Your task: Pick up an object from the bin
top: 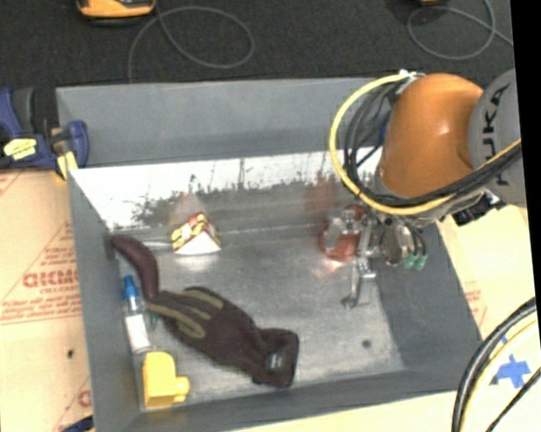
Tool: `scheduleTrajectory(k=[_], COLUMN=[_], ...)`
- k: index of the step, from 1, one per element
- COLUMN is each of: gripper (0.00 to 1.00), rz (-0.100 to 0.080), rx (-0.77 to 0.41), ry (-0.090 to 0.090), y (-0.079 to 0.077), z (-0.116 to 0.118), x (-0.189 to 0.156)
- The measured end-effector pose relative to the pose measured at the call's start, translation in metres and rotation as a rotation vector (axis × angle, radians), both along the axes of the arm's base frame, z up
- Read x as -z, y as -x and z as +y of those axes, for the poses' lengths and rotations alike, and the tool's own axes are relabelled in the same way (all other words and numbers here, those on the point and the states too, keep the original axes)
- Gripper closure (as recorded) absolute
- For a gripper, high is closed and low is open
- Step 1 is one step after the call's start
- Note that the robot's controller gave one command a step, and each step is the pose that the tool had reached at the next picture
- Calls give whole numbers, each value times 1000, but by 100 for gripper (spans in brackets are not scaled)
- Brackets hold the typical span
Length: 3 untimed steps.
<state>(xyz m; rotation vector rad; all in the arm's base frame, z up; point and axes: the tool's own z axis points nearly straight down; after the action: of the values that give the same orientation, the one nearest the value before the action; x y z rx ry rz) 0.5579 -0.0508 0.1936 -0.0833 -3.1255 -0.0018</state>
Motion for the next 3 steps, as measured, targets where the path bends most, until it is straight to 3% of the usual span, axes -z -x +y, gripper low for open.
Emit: scheduleTrajectory(k=[1,2,3], gripper=[0,0,0], rz=[-35,-14,-20], rx=[-90,-231,-15], ry=[5,-1,1], y=[27,50,40], z=[12,27,50], x=[-9,16,-16])
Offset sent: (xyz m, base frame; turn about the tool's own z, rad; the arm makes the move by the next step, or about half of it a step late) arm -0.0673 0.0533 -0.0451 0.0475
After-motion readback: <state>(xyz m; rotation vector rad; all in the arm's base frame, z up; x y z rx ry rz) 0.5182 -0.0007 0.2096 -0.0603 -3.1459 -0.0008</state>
